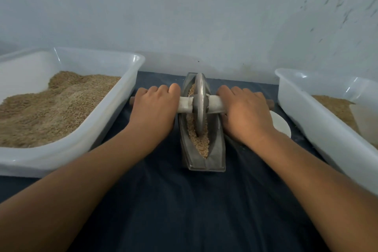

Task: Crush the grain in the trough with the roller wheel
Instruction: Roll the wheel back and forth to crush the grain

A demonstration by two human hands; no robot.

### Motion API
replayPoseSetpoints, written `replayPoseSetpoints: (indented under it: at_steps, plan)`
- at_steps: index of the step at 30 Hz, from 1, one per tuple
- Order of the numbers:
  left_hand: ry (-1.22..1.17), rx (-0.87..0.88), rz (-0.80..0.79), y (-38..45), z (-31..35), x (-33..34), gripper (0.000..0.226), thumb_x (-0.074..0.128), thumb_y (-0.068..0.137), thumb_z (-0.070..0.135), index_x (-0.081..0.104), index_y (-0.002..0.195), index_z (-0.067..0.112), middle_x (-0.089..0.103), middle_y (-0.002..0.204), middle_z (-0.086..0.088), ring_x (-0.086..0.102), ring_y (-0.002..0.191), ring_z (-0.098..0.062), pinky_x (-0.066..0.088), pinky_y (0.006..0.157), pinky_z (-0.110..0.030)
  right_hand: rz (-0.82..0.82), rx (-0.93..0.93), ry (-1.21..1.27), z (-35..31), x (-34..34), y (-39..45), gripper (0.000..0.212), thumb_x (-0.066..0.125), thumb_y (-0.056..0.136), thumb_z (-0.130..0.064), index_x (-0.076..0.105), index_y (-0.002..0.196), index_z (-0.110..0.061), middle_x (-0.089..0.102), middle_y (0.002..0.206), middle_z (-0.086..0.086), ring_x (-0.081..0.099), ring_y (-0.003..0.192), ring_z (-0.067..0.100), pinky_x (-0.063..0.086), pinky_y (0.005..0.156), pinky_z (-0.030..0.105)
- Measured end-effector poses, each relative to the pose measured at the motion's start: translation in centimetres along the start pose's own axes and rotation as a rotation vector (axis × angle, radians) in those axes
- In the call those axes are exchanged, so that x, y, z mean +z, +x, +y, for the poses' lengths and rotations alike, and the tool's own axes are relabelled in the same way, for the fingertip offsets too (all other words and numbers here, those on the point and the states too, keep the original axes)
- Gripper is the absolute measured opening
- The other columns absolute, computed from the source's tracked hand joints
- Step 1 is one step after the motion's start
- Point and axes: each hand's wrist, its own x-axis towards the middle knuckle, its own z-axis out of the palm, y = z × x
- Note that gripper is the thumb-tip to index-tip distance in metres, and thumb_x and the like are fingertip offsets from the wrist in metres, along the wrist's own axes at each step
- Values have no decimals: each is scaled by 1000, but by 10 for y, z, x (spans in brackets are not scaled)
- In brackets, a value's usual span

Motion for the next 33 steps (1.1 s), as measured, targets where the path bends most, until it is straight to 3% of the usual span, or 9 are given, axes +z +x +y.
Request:
replayPoseSetpoints:
  at_steps: [5, 9, 13, 17, 20, 24, 28, 33]
  plan:
    - [45, -10, -17, 21, -3, 9, 35, 66, 84, 17, 32, 91, 21, 43, 76, 3, 40, 65, -19, 30, 67, -36, -33, 2, -3, 8, 14, 23, 19, 57, 94, -32, 52, 111, -23, 60, 91, 0, 58, 81, 30, 29, 65, 38]
    - [86, -35, -34, 42, -1, 13, 27, 64, 88, 19, 37, 91, 21, 35, 67, 6, 30, 54, -15, 27, 66, -36, -77, 31, 51, 16, 24, 37, 24, 62, 90, -29, 53, 112, -25, 61, 95, 1, 61, 85, 31, 34, 64, 38]
    - [82, -42, -34, 55, 0, 15, 12, 61, 93, 22, 53, 103, 22, 62, 88, 0, 44, 68, -20, 30, 71, -35, -157, 81, 90, 21, 26, 50, 26, 64, 88, -27, 56, 113, -28, 64, 97, -1, 61, 88, 28, 36, 63, 35]
    - [84, -49, -57, 59, -1, 15, 13, 61, 94, 24, 54, 104, 22, 65, 96, -1, 56, 76, -22, 32, 71, -35, -191, 108, 68, 21, 24, 61, 18, 64, 85, -28, 59, 102, -32, 58, 85, -4, 53, 79, 24, 28, 55, 32]
    - [39, -65, -56, 52, -5, 18, 18, 62, 92, 23, 45, 98, 22, 63, 95, -2, 48, 72, -21, 33, 71, -36, -151, 81, 38, 17, 23, 62, 15, 64, 85, -26, 61, 100, -29, 62, 85, -2, 51, 75, 24, 31, 58, 32]
    - [37, -46, -32, 41, -4, 14, 25, 65, 88, 21, 42, 99, 20, 61, 96, -3, 58, 82, -24, 33, 73, -37, -105, 59, 26, 14, 21, 51, 18, 63, 86, -22, 54, 102, -22, 64, 88, 2, 47, 72, 26, 28, 60, 35]
    - [66, -30, 7, 30, 5, 5, 29, 66, 85, 16, 44, 103, 20, 58, 98, -2, 58, 88, -24, 33, 76, -37, -114, 77, 60, 11, 17, 29, 24, 62, 89, -27, 49, 109, -24, 60, 94, 0, 57, 83, 29, 31, 66, 38]
    - [70, -14, 42, 6, 8, -4, 36, 66, 81, 14, 40, 106, 19, 55, 102, -3, 55, 93, -25, 39, 83, -37, -60, 0, 8, 5, 5, -5, 41, 65, 90, -35, 46, 123, -21, 56, 108, 1, 54, 96, 26, 42, 79, 42]
